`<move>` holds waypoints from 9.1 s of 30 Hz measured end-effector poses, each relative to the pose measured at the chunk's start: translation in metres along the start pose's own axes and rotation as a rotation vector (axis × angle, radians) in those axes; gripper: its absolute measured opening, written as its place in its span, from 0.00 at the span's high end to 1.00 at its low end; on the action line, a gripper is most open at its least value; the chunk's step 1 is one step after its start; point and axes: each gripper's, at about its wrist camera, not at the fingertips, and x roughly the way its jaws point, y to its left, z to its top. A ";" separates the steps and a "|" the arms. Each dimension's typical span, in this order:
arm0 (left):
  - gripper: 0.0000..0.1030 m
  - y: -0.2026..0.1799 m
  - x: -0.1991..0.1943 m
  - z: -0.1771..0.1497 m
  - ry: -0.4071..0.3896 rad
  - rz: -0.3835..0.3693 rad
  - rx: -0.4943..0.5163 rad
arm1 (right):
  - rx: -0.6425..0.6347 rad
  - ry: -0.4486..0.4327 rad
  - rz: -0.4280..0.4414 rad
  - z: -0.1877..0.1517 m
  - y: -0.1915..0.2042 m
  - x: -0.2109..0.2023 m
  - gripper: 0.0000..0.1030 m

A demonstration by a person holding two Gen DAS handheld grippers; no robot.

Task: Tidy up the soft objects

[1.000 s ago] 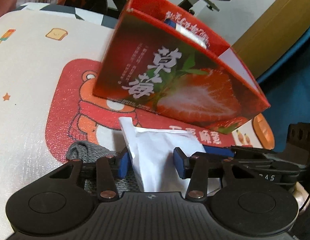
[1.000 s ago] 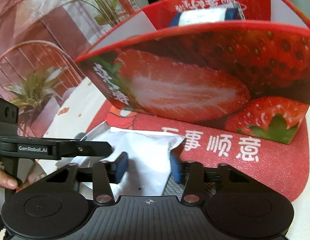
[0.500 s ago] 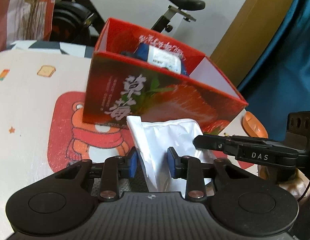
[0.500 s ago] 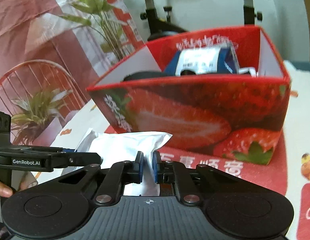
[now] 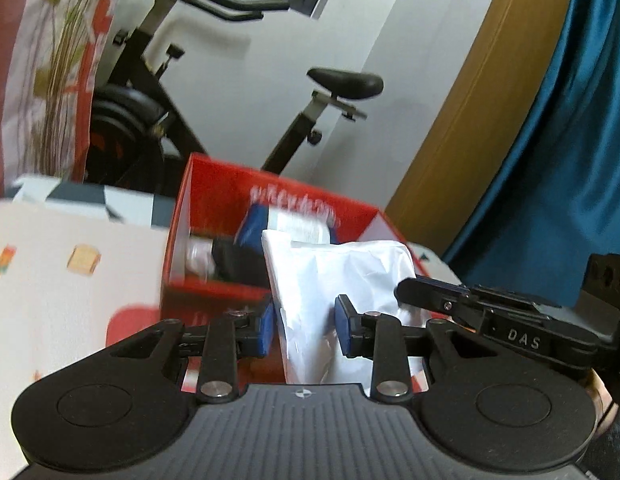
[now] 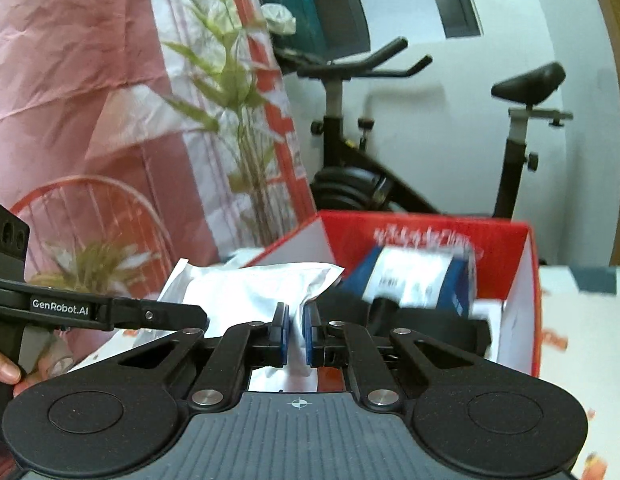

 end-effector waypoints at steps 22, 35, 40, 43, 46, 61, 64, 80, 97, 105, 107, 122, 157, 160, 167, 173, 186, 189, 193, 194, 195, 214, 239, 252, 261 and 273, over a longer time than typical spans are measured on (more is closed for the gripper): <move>0.67 -0.008 0.142 0.043 0.184 0.147 0.148 | -0.030 0.143 -0.262 0.028 -0.073 0.109 0.93; 0.27 -0.014 0.133 0.040 0.221 0.258 0.264 | -0.034 0.292 -0.317 0.022 -0.076 0.124 0.86; 0.10 -0.015 0.113 0.045 0.170 0.281 0.267 | -0.058 0.280 -0.327 0.025 -0.075 0.115 0.62; 0.04 -0.018 0.099 0.047 0.130 0.278 0.267 | -0.061 0.220 -0.316 0.030 -0.071 0.101 0.28; 0.00 -0.020 0.086 0.047 0.109 0.295 0.270 | -0.049 0.151 -0.293 0.034 -0.068 0.085 0.10; 0.00 -0.033 0.010 0.032 -0.045 0.449 0.285 | 0.069 -0.002 -0.294 0.032 -0.057 0.022 0.00; 0.00 -0.035 -0.006 0.023 -0.089 0.454 0.273 | 0.076 -0.043 -0.301 0.022 -0.052 0.006 0.00; 0.00 -0.017 -0.030 -0.068 -0.040 0.481 0.121 | 0.058 0.022 -0.371 -0.063 -0.023 -0.021 0.00; 0.02 0.027 -0.012 -0.114 0.120 0.503 -0.033 | 0.116 0.256 -0.354 -0.131 -0.025 -0.005 0.24; 0.12 0.030 -0.004 -0.120 0.151 0.449 -0.067 | 0.109 0.290 -0.337 -0.136 -0.024 0.000 0.33; 0.13 0.027 -0.002 -0.121 0.150 0.451 -0.060 | 0.095 0.291 -0.331 -0.137 -0.022 0.000 0.36; 0.76 0.015 0.001 -0.122 0.156 0.351 -0.029 | 0.095 0.299 -0.236 -0.134 -0.019 0.001 0.74; 0.82 -0.048 -0.052 -0.003 -0.244 0.263 0.116 | -0.080 -0.068 -0.150 0.005 0.001 -0.054 0.79; 0.82 -0.050 -0.041 0.012 -0.256 0.265 0.139 | -0.104 -0.081 -0.155 0.023 -0.001 -0.048 0.79; 0.82 -0.049 -0.006 0.041 -0.233 0.271 0.189 | -0.137 -0.072 -0.195 0.051 -0.018 -0.028 0.79; 0.82 -0.041 0.032 0.060 -0.180 0.269 0.196 | -0.123 -0.044 -0.243 0.067 -0.045 0.000 0.79; 0.82 0.002 0.125 0.066 0.060 0.246 0.191 | -0.178 0.135 -0.306 0.065 -0.079 0.102 0.80; 0.82 0.003 0.137 0.065 0.119 0.234 0.225 | -0.182 0.195 -0.311 0.058 -0.083 0.119 0.80; 0.82 0.003 0.149 0.062 0.181 0.211 0.251 | -0.192 0.274 -0.308 0.053 -0.085 0.134 0.80; 0.82 0.002 0.151 0.059 0.195 0.206 0.259 | -0.199 0.299 -0.295 0.053 -0.084 0.138 0.80; 0.82 0.002 0.152 0.057 0.210 0.203 0.267 | -0.206 0.324 -0.289 0.053 -0.083 0.142 0.80; 0.47 0.002 0.152 0.050 0.243 0.228 0.318 | -0.158 0.553 -0.271 0.047 -0.093 0.167 0.72; 0.00 -0.036 0.053 0.068 -0.026 0.336 0.294 | -0.158 0.260 -0.345 0.085 -0.062 0.063 0.00; 0.00 -0.052 -0.027 0.054 -0.129 0.361 0.141 | -0.036 0.017 -0.322 0.090 -0.022 -0.022 0.00; 0.00 -0.077 -0.076 0.043 -0.151 0.430 0.103 | 0.038 -0.071 -0.314 0.080 0.010 -0.075 0.00; 0.00 -0.136 -0.151 0.032 -0.287 0.491 0.154 | -0.005 -0.134 -0.370 0.083 0.067 -0.149 0.00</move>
